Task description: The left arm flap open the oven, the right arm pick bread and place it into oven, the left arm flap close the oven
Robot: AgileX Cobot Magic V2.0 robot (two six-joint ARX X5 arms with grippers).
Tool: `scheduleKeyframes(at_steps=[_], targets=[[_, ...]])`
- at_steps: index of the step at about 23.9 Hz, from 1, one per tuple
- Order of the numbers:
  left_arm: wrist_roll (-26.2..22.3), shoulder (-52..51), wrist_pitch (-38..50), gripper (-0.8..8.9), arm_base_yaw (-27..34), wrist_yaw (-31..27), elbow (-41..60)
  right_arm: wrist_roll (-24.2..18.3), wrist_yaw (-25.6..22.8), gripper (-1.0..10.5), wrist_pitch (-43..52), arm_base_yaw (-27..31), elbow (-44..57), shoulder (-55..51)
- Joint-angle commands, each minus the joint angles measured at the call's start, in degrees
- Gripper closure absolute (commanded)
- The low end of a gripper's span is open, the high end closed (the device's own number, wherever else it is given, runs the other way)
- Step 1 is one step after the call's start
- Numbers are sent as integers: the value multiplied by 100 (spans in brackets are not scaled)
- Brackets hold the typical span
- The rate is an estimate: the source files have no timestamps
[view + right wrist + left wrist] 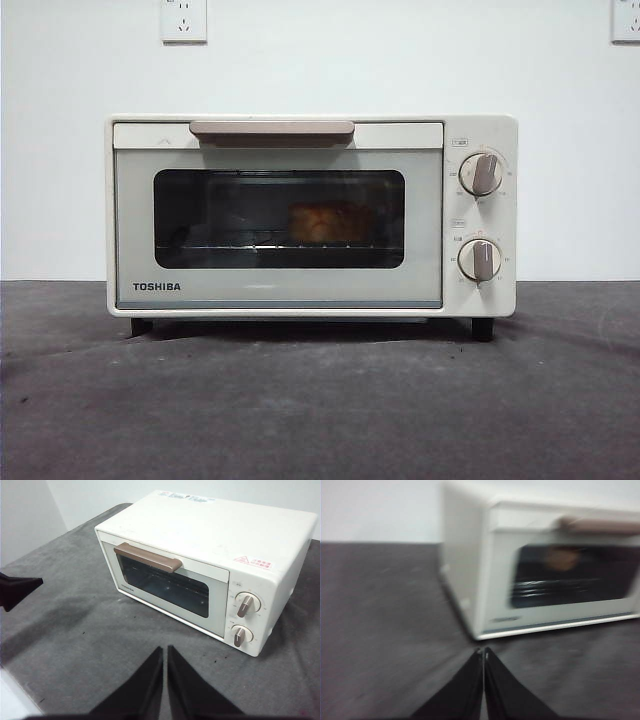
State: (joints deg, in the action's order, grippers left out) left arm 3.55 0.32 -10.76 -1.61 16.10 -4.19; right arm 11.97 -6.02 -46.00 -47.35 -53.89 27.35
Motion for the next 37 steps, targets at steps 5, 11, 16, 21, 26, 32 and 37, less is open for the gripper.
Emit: scheduleKeyframes(at_steps=[5, 11, 16, 21, 26, 32, 37], targets=[[-92, -13, 181, 804, 13, -1211, 278, -46, -4, 936, 59, -48, -96, 17], [-116, -13, 9, 804, 13, -1856, 350, -46, -2, 936, 59, -48, -96, 17], [-114, -13, 7, 804, 9, -1858, 350, -46, -2, 936, 59, -48, -96, 17], [-114, -13, 7, 804, 9, -1858, 350, -46, -2, 936, 61, -48, -96, 17], [-114, -13, 7, 804, 9, -1856, 350, -46, -4, 936, 59, -48, -96, 17], [-114, -13, 7, 804, 9, -1856, 350, -46, -4, 936, 61, -48, -96, 17], [-114, -13, 7, 804, 9, -1858, 350, -46, -26, 936, 63, -20, -87, 9]])
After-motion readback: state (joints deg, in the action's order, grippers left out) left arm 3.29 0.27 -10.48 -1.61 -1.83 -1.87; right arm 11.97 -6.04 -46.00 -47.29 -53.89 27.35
